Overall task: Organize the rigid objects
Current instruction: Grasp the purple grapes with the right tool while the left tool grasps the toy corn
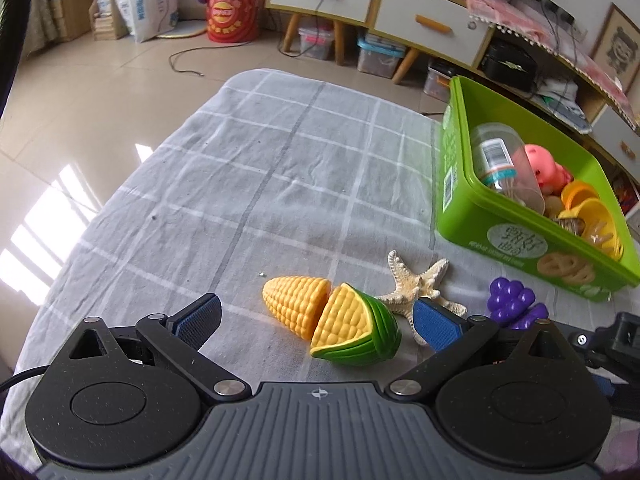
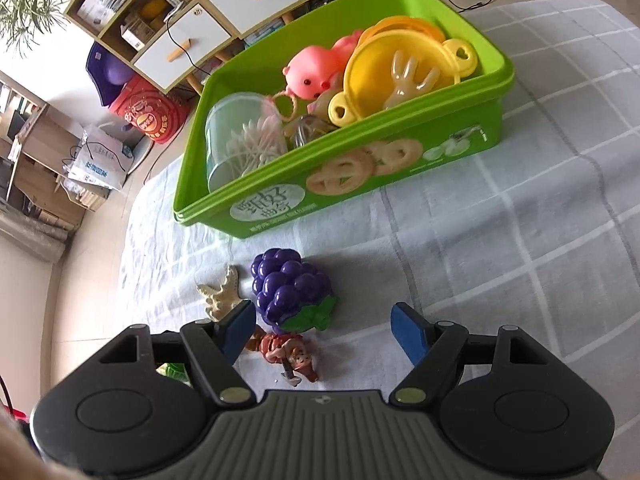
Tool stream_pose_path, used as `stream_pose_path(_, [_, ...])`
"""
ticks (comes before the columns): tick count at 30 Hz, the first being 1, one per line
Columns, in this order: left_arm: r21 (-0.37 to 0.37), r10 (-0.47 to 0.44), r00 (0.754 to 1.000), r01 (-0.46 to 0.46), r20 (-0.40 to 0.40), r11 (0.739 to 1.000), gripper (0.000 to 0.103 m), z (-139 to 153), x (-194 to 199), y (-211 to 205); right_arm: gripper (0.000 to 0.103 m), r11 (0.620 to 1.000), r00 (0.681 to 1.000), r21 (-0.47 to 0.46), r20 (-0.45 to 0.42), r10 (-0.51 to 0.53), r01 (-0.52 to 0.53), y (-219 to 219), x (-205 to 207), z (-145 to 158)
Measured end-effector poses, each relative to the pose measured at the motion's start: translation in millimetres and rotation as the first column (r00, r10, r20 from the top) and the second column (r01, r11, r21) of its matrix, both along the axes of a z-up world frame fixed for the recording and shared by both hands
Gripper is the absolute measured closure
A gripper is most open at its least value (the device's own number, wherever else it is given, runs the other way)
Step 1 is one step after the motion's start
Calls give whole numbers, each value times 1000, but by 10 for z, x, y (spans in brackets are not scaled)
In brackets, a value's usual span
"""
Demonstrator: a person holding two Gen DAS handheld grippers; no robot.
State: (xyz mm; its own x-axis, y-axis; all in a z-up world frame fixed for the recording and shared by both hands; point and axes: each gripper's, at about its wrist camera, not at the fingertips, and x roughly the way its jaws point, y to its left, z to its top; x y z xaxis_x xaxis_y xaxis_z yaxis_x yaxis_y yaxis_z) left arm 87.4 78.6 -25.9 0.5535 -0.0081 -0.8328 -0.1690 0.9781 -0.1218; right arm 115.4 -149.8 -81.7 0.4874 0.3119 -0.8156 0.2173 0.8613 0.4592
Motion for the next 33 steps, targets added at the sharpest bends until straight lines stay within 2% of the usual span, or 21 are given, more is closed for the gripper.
stream_pose_path(3, [10, -36, 999, 36, 24, 999, 2, -22, -6, -15, 43, 1000, 1000, -5, 4, 5, -5, 29, 7, -28])
stream_pose_path(7, [76, -92, 993, 86, 72, 993, 2, -113, -44, -50, 43, 999, 995, -6, 89, 48, -48, 76, 3, -43])
stream_pose_path(10, [96, -128, 987, 118, 99, 988, 3, -195, -76, -61, 43, 996, 988, -40, 132, 86, -81, 145, 1, -72])
stream_pose_path(17, [139, -199, 968, 178, 153, 974, 4, -338, -158, -136, 43, 982, 973, -129, 164, 160, -140, 351, 20, -129])
stream_pose_path(22, [149, -184, 966, 158, 181, 976, 6, -370, -176, -98, 43, 976, 969, -160, 176, 173, -145, 413, 14, -140])
stream_pose_path(29, [130, -152, 967, 128, 203, 983, 16, -355, -171, -25, 43, 966, 962, -201, 187, 199, -161, 467, -3, -146])
stream_pose_path(33, [130, -154, 967, 130, 202, 983, 16, -349, -173, -28, 45, 958, 958, -228, 184, 218, -175, 520, 1, -153])
